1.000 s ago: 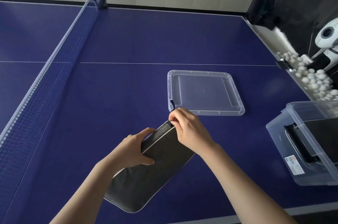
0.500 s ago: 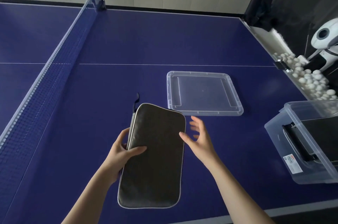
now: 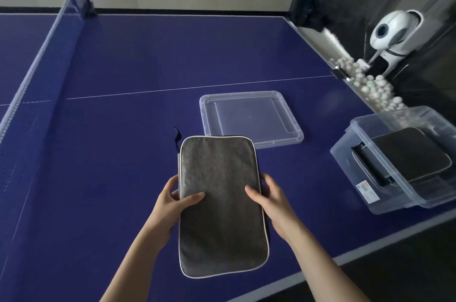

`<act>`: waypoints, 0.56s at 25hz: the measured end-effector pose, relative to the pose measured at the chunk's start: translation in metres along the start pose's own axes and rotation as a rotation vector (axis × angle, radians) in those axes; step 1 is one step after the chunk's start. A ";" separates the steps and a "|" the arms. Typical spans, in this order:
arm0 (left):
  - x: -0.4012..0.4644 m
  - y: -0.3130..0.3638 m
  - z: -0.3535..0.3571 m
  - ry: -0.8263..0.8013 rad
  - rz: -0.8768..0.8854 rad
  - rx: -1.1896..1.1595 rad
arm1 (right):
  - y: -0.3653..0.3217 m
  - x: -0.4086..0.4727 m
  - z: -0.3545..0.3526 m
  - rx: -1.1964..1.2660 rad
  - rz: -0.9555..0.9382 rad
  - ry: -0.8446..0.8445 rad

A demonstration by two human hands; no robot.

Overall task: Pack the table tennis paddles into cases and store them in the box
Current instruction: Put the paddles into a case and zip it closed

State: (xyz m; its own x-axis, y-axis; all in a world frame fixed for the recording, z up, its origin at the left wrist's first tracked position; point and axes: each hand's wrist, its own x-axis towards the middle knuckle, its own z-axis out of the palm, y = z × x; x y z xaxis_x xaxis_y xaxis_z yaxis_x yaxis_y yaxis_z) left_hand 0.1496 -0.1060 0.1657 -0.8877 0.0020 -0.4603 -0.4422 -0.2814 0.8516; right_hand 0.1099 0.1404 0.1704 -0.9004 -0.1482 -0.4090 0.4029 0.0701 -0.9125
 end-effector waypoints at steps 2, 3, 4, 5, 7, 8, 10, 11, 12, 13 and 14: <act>0.010 0.002 0.011 -0.035 -0.008 0.053 | -0.002 -0.006 -0.013 0.007 -0.023 0.054; 0.014 0.003 0.018 -0.055 -0.010 0.073 | -0.004 -0.009 -0.020 0.011 -0.035 0.080; 0.018 0.004 0.026 -0.077 -0.015 0.087 | -0.005 -0.013 -0.028 0.015 -0.045 0.107; 0.022 0.005 0.036 -0.099 -0.020 0.101 | -0.007 -0.016 -0.038 0.020 -0.051 0.132; 0.029 0.007 0.054 -0.138 -0.021 0.122 | -0.011 -0.023 -0.056 0.032 -0.061 0.169; 0.032 0.008 0.066 -0.162 -0.024 0.132 | -0.012 -0.027 -0.068 0.040 -0.069 0.189; 0.037 0.009 0.094 -0.216 -0.024 0.159 | -0.013 -0.035 -0.095 0.066 -0.080 0.227; 0.039 0.009 0.110 -0.246 -0.021 0.172 | -0.013 -0.039 -0.110 0.080 -0.082 0.246; 0.041 0.008 0.127 -0.271 -0.018 0.181 | -0.012 -0.043 -0.127 0.092 -0.083 0.265; 0.043 0.007 0.147 -0.290 -0.013 0.188 | -0.011 -0.048 -0.144 0.102 -0.085 0.284; 0.044 0.006 0.165 -0.305 -0.006 0.194 | -0.011 -0.052 -0.161 0.109 -0.086 0.304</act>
State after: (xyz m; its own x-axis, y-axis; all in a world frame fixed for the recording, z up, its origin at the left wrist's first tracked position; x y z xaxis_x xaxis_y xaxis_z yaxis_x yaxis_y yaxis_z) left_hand 0.0866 0.0508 0.1916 -0.8694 0.2976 -0.3945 -0.4377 -0.0930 0.8943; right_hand 0.1259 0.3059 0.2019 -0.9329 0.1534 -0.3259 0.3239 -0.0386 -0.9453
